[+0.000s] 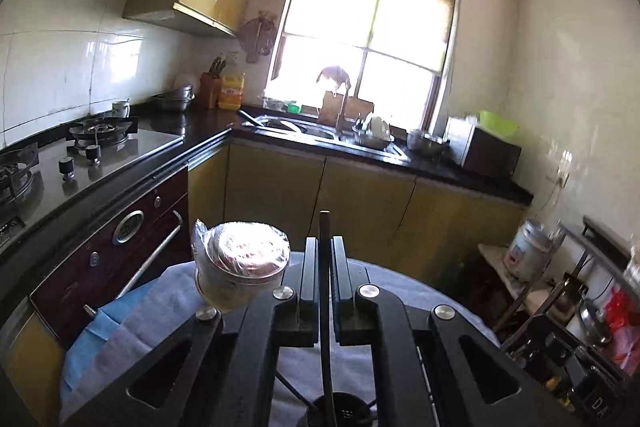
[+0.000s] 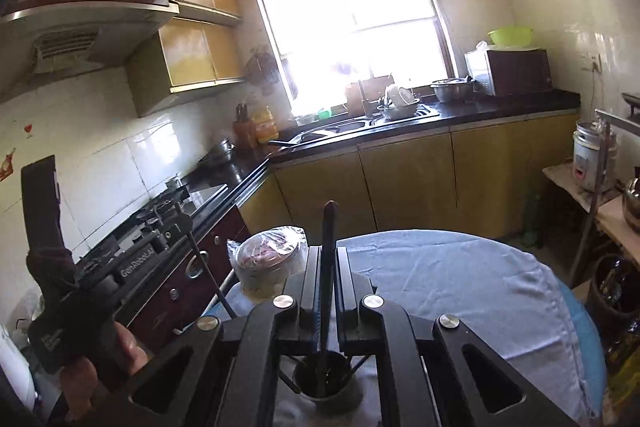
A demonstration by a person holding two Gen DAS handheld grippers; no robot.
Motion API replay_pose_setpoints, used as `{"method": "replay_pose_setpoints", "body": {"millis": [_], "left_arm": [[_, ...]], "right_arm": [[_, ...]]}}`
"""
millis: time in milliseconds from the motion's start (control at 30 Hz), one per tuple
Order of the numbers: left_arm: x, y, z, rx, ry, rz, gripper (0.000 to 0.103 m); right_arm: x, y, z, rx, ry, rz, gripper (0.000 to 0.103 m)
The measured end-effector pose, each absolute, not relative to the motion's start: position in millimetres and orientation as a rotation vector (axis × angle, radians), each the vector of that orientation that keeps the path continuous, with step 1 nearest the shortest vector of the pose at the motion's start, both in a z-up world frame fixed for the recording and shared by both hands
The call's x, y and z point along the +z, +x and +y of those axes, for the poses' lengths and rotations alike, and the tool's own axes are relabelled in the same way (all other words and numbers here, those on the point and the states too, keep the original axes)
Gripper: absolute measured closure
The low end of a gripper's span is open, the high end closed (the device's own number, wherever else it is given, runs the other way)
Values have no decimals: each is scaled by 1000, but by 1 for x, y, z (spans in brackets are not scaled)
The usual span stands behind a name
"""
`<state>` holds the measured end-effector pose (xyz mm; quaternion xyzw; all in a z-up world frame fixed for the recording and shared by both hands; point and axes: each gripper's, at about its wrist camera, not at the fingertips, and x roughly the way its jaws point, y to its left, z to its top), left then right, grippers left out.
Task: Organize utensils
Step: 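Drop the chopsticks into the black cup by opening both tools, then move the left tool to the white spoon while the right tool reaches the chopsticks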
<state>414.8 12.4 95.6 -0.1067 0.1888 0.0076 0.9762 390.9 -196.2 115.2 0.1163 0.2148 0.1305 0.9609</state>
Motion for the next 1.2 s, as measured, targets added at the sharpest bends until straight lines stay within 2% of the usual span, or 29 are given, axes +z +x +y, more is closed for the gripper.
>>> {"method": "replay_pose_setpoints", "body": {"millis": [300,567,733,767,800,833,867,900,967,1200], "left_arm": [[44,426,3,55,-182,432,98],[26,426,-2,54,-146,514,97],[26,416,5,56,-152,574,92],[29,409,8,47,-164,573,82],[34,399,12,32,-177,572,73],[37,389,16,32,-181,567,51],[41,376,20,54,-173,558,37],[43,362,24,74,-156,554,37],[41,337,32,86,-134,578,37],[-21,252,55,97,-131,770,37]], "right_arm": [[59,418,-196,257,283,532,97],[28,422,-205,273,350,619,95],[25,417,-207,289,367,654,95],[27,413,-208,297,374,653,95],[32,405,-211,301,379,648,93],[35,398,-214,294,377,648,89],[37,389,-218,293,383,650,77],[39,380,-221,304,392,653,60],[39,357,-228,316,403,660,39],[0,297,-251,297,423,784,38]]}}
